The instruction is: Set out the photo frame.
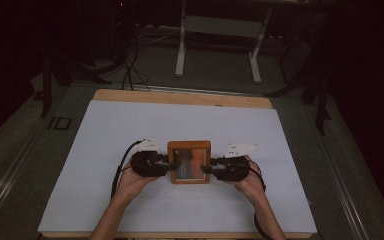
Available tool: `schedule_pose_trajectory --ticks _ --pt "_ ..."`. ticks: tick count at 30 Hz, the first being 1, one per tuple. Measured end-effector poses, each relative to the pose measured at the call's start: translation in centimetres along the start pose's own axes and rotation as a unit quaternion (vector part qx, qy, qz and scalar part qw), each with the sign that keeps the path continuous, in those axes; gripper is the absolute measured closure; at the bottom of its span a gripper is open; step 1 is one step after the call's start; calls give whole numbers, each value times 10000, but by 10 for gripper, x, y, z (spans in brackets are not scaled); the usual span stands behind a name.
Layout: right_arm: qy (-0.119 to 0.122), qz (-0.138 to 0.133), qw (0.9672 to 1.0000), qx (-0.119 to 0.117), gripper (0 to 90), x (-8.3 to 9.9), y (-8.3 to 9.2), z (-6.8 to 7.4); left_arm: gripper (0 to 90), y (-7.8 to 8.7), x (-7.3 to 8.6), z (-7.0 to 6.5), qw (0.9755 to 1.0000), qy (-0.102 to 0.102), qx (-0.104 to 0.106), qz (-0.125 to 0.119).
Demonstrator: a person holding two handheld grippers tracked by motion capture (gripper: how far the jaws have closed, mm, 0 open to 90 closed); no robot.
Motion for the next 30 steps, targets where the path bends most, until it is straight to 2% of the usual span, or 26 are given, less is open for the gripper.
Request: schedule_pose_trajectory --ticks 6,15,23,30 --pt "-264 -72 9995 -123 646 1 -4 -1 612 0 -1 3 9999 137 16 -76" --pt "-447 -11 9988 -202 650 9 -8 -4 604 -5 0 8 9996 244 -39 -166" --pt "-585 -70 9981 -172 641 10 -10 -9 602 -7 0 10 9990 353 -186 -192" --pt "-636 0 9979 -77 636 10 -12 -13 600 -8 1 14 9987 433 -211 -193"
Point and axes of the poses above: each handheld gripper's, and its own axes: y roughly backward along the jaws, x roughly out of its underside, z roughly to its left, the point moved 10 cm from there along -y, roughly forward along the jaws
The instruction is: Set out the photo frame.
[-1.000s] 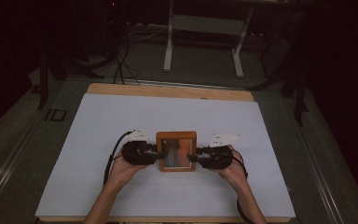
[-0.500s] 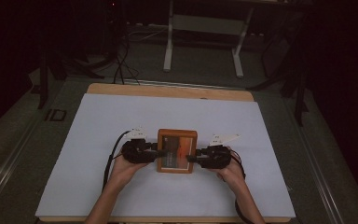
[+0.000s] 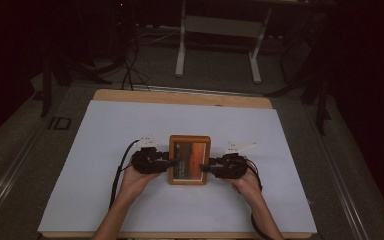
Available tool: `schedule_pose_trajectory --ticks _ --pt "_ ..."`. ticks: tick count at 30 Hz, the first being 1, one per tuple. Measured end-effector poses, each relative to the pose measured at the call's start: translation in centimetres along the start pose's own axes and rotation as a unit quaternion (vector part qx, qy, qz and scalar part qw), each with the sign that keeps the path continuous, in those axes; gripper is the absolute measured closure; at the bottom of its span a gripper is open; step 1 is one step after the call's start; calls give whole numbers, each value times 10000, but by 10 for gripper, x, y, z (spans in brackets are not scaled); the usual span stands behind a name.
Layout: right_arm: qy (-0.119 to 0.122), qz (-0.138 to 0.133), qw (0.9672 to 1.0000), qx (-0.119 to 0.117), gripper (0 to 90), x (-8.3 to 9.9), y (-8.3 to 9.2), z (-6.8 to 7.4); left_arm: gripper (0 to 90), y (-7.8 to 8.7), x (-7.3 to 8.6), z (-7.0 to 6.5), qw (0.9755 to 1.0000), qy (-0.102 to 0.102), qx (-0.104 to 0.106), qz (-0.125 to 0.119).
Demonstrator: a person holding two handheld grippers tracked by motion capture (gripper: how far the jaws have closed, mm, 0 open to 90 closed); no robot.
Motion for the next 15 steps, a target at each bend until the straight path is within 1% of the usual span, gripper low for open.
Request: schedule_pose_trajectory --ticks 3,15 --pt "-5 22 10000 24 636 0 0 0 598 0 0 1 10000 25 -16 7" --pt "15 41 10000 16 645 1 1 1 592 0 0 1 10000 7 -28 14"
Point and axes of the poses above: each handheld gripper's, and its own axes: y roughly backward along the jaws, x roughly out of its underside, z roughly to its left, the point moved 10 cm from there along -y, roughly forward along the jaws
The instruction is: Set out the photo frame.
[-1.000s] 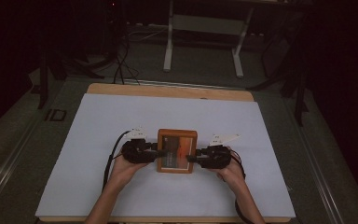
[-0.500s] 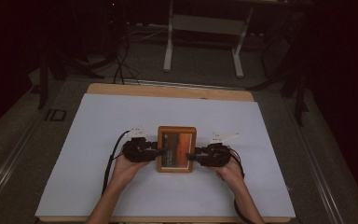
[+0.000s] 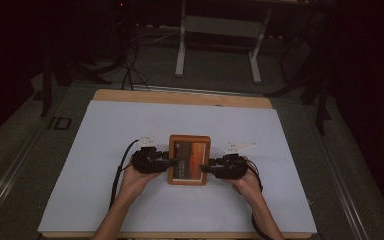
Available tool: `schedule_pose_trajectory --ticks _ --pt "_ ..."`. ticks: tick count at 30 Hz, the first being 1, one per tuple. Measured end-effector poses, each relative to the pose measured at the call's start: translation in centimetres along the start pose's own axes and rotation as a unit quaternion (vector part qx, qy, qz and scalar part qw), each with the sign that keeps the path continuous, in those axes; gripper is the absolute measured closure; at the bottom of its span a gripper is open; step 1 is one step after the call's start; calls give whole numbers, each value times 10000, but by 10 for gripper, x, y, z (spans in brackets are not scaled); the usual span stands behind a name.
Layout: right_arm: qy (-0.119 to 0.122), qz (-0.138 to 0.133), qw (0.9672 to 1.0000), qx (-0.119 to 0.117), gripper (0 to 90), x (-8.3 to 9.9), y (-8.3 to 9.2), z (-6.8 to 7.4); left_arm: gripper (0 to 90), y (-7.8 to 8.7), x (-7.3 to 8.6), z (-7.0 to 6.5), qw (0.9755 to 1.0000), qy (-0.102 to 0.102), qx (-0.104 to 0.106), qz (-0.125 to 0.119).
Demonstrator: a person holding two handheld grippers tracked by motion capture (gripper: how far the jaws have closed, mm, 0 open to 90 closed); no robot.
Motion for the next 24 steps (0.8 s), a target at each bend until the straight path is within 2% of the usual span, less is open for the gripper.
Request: schedule_pose_trajectory --ticks 8,13,24 --pt "22 -10 10000 17 639 0 0 0 575 2 4 1 9999 61 3 102" --pt "58 3 10000 65 600 0 0 -1 552 5 5 3 9999 154 53 39" --pt "89 -102 9999 44 563 -6 8 -1 551 9 6 -1 9999 66 100 57"
Point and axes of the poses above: each handheld gripper's, and its own axes: y roughly backward along the jaws, x roughly out of its underside, z roughly to its left, the point moved 10 cm from there along -y, roughly forward along the jaws
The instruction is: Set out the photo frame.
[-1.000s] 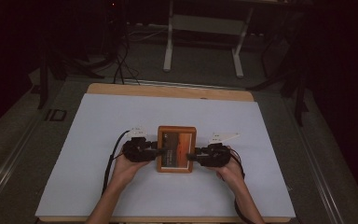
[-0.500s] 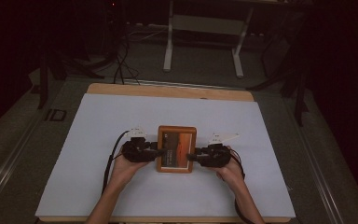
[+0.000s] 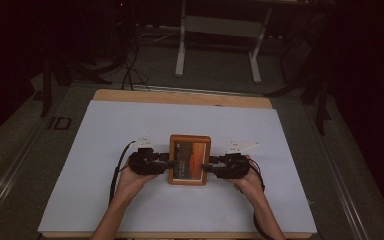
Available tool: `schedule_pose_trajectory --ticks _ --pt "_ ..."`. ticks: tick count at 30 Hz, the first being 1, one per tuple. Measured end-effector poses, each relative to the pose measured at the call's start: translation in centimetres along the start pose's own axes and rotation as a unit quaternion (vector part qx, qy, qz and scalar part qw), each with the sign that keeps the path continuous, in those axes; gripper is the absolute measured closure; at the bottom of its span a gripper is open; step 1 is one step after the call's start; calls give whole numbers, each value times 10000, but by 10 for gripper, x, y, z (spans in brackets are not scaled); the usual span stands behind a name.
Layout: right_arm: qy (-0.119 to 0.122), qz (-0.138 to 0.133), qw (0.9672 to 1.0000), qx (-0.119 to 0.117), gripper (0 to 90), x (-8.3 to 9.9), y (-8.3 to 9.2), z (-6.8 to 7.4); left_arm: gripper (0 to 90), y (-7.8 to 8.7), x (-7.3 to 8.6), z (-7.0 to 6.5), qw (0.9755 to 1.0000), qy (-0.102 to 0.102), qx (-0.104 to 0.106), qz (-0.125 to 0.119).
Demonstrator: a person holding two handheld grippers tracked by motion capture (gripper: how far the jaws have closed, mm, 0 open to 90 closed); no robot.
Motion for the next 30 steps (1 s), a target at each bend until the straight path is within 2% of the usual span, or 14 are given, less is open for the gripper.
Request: schedule_pose_trajectory --ticks 8,11,13,16,21,25,26,27,29,30 --pt "-9 -101 9999 -37 551 -4 10 -2 530 11 -3 1 9999 34 -59 -130" --pt "-24 -225 9997 12 549 -9 20 -5 514 22 -7 4 9994 92 -179 -267" --pt "-47 -243 9997 29 547 -9 22 -6 513 24 -7 5 9993 110 -217 -292" --pt "-85 -290 9995 67 543 -10 28 -9 508 28 -8 9 9986 144 -390 -320" --pt "-194 -371 9990 146 537 -9 38 -16 491 37 -7 18 9959 148 -852 -256" --pt "-309 -373 9984 284 530 -6 45 -24 477 44 -3 27 9927 172 -1180 -194" --pt "-309 -373 9984 284 530 -6 45 -24 475 44 -3 27 9927 172 -1180 -194" --pt "-404 -270 9978 445 542 -1 49 -32 471 47 2 34 9893 202 -1438 -131" --pt "-401 -130 9973 603 541 5 50 -37 463 49 7 40 9866 279 -1605 -66" --pt "-404 -15 9965 734 531 9 51 -41 453 49 7 40 9866 279 -1605 -66"
Point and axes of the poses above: each handheld gripper's, and its own axes: y roughly backward along the jaws, x roughly out of its underside, z roughly to its left, the point moved 10 cm from there along -y, roughly forward along the jaws
